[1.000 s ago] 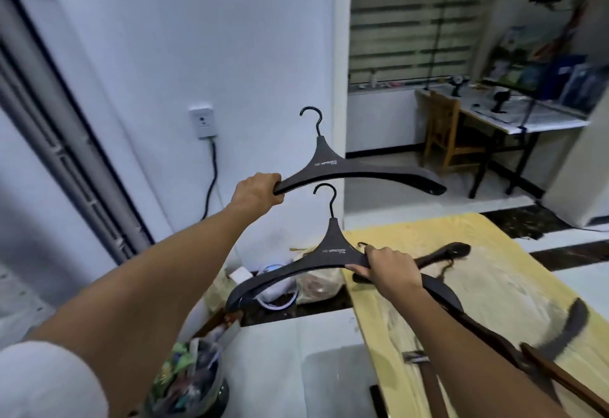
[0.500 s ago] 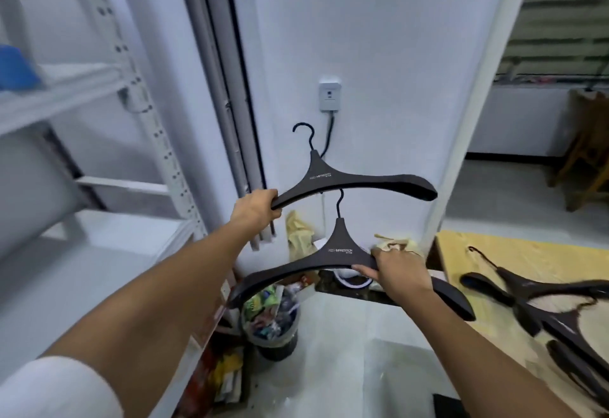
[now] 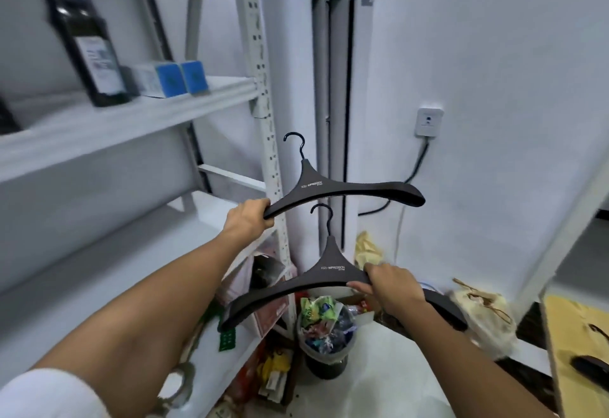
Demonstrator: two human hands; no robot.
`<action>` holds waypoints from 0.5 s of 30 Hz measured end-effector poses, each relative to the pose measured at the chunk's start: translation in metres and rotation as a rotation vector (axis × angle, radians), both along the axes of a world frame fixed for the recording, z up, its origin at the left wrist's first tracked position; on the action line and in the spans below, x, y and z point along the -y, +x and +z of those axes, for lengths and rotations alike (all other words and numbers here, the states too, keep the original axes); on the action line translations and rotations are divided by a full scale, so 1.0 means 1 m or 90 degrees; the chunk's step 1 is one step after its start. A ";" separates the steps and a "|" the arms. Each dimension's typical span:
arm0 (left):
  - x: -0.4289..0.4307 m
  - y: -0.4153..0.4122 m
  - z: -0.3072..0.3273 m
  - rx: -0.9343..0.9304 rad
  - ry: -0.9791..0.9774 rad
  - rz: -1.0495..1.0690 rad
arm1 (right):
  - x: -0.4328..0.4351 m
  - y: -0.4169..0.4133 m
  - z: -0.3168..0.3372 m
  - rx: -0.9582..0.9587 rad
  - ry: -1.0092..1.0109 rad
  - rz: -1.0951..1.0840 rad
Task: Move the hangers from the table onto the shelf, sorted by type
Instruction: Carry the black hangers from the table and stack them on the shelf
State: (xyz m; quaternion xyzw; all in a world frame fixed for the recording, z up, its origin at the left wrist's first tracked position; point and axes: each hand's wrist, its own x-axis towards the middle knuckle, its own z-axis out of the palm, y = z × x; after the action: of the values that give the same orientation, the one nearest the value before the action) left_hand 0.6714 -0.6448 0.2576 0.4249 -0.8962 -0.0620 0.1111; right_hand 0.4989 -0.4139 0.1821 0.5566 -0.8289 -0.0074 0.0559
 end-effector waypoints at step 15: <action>0.016 0.125 -0.019 0.029 0.029 0.267 | 0.099 0.036 -0.006 -0.029 0.002 0.295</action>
State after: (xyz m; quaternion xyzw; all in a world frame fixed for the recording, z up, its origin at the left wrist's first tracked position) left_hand 0.7963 -0.6608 0.2386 0.6058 -0.7889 -0.0479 0.0916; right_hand 0.5352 -0.5131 0.1760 0.7317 -0.6775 -0.0081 0.0739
